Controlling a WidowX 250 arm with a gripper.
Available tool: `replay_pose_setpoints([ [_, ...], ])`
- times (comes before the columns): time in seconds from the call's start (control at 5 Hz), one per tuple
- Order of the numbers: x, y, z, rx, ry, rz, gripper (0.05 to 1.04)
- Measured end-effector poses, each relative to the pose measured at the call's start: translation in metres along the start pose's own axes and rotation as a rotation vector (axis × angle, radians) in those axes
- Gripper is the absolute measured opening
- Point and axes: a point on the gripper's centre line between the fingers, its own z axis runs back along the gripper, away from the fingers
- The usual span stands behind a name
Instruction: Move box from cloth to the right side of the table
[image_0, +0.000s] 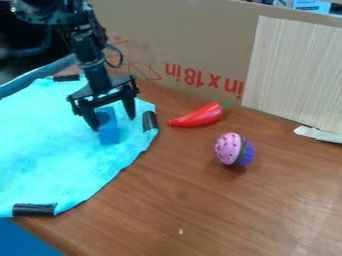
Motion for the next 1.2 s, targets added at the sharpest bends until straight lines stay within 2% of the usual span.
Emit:
replay_pose_setpoints([
  [0.2,0.004,-0.003,-0.003,0.005,0.002,0.005,0.954],
  [0.4,0.006,-0.002,-0.005,0.007,-0.017,0.025,0.672],
  [0.6,0.003,0.000,-0.007,0.011,-0.012,0.014,0.370],
  [0.8,0.000,-0.002,-0.008,0.009,-0.004,-0.017,0.253],
  [1.0,-0.017,-0.017,-0.001,0.009,0.014,-0.083,0.253],
  [1.2,-0.043,-0.045,0.019,0.019,0.010,-0.220,0.253],
])
